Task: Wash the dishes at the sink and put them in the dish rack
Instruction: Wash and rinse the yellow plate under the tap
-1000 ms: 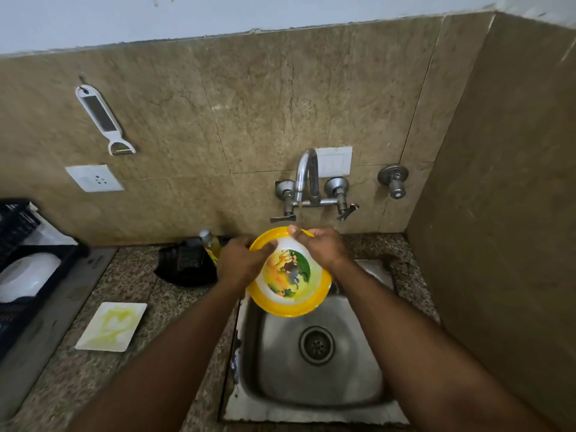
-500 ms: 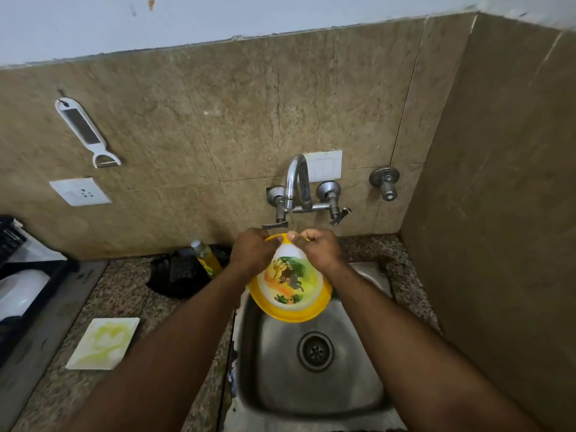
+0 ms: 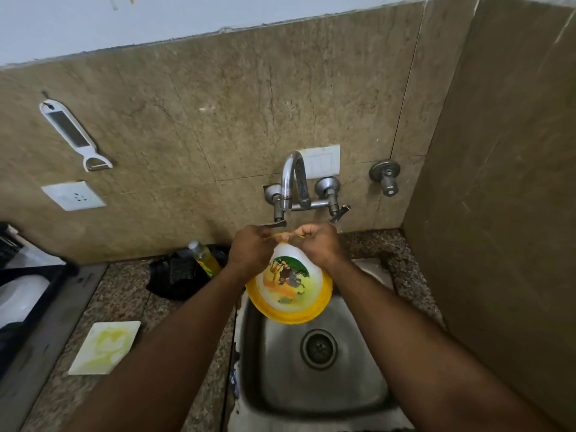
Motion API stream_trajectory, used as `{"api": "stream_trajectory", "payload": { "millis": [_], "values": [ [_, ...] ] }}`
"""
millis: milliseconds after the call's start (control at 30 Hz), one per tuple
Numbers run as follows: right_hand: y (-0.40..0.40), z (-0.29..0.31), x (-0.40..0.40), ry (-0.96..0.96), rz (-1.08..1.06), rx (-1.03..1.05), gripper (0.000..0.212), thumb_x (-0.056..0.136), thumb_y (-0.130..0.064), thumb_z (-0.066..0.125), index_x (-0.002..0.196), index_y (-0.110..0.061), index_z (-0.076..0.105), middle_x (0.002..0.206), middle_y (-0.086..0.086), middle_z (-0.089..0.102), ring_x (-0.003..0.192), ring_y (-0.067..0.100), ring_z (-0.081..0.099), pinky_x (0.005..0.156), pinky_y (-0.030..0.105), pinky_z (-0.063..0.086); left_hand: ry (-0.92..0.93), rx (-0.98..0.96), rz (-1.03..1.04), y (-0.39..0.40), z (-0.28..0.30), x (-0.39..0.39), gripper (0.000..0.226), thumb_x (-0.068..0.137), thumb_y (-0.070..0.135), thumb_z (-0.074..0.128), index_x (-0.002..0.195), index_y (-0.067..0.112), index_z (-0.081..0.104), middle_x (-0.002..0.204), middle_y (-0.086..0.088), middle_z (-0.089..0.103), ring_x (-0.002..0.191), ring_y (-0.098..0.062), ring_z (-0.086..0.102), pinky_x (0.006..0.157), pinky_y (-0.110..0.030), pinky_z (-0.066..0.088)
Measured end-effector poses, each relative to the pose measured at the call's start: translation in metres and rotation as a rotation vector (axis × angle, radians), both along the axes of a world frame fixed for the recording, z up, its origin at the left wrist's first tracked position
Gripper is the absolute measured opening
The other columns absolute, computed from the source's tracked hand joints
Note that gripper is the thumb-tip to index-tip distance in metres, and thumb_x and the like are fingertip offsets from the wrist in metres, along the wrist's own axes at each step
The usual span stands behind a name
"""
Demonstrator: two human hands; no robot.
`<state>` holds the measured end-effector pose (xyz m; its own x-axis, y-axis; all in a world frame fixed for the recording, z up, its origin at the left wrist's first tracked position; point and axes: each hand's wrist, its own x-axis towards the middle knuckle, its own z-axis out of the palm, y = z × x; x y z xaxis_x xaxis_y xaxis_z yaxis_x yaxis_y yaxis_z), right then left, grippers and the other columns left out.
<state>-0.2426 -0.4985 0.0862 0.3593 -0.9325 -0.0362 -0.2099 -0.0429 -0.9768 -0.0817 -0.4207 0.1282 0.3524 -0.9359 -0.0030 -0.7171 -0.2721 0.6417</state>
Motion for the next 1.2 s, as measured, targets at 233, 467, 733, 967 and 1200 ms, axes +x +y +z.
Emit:
{"api": "stream_trajectory", "payload": {
  "millis": [233, 467, 733, 967, 1200],
  "values": [
    [-0.014, 0.019, -0.005, -0.035, 0.206, 0.075, 0.013, 0.095, -0.002, 0.069, 0.103, -0.005, 0.079, 0.092, 0.008, 0.079, 0.081, 0.016, 0.072, 0.076, 0.032, 0.06, -0.025, -0.08, 0.105, 0.003, 0.01, 0.003, 0.052, 0.1, 0.031, 0.066, 0.055, 0.008, 0.054, 0.054, -0.014, 0.051, 0.053, -0.026, 0.052, 0.052, -0.032, 0.03],
    [-0.007, 0.027, 0.004, 0.104, -0.012, -0.131, 0.027, 0.074, -0.035, 0.091, 0.073, -0.012, 0.078, 0.069, 0.009, 0.074, 0.055, 0.006, 0.054, 0.051, 0.023, 0.044, 0.035, -0.059, 0.054, 0.009, 0.009, -0.007, 0.047, 0.098, 0.048, 0.065, 0.069, 0.012, 0.057, 0.067, -0.007, 0.059, 0.065, -0.023, 0.056, 0.06, -0.036, 0.043],
    [-0.019, 0.04, -0.011, 0.067, 0.203, -0.104, 0.012, 0.092, -0.009, 0.073, 0.1, -0.004, 0.079, 0.095, 0.008, 0.078, 0.08, 0.009, 0.069, 0.078, 0.029, 0.058, 0.031, -0.186, -0.044, 0.012, 0.018, 0.0, 0.025, 0.105, 0.023, 0.053, 0.083, 0.016, 0.064, 0.074, -0.001, 0.06, 0.072, -0.024, 0.056, 0.065, -0.035, 0.041],
    [-0.004, 0.041, -0.001, 0.263, 0.037, -0.346, 0.058, 0.085, -0.04, 0.08, 0.044, -0.019, 0.046, 0.04, -0.009, 0.04, 0.042, 0.006, 0.035, 0.048, 0.028, 0.03, 0.034, -0.119, -0.03, 0.023, 0.014, -0.006, 0.033, 0.106, 0.04, 0.054, 0.101, 0.013, 0.071, 0.09, -0.004, 0.07, 0.084, -0.023, 0.063, 0.074, -0.037, 0.05],
    [-0.011, 0.045, -0.008, 0.128, 0.198, -0.171, 0.017, 0.094, -0.017, 0.072, 0.08, -0.008, 0.071, 0.074, -0.001, 0.069, 0.069, 0.005, 0.059, 0.068, 0.027, 0.048, -0.068, -0.155, 0.037, 0.018, 0.027, -0.005, 0.055, 0.106, 0.036, 0.055, 0.055, 0.019, 0.045, 0.053, -0.004, 0.048, 0.053, -0.024, 0.048, 0.057, -0.042, 0.039]
  ]
}}
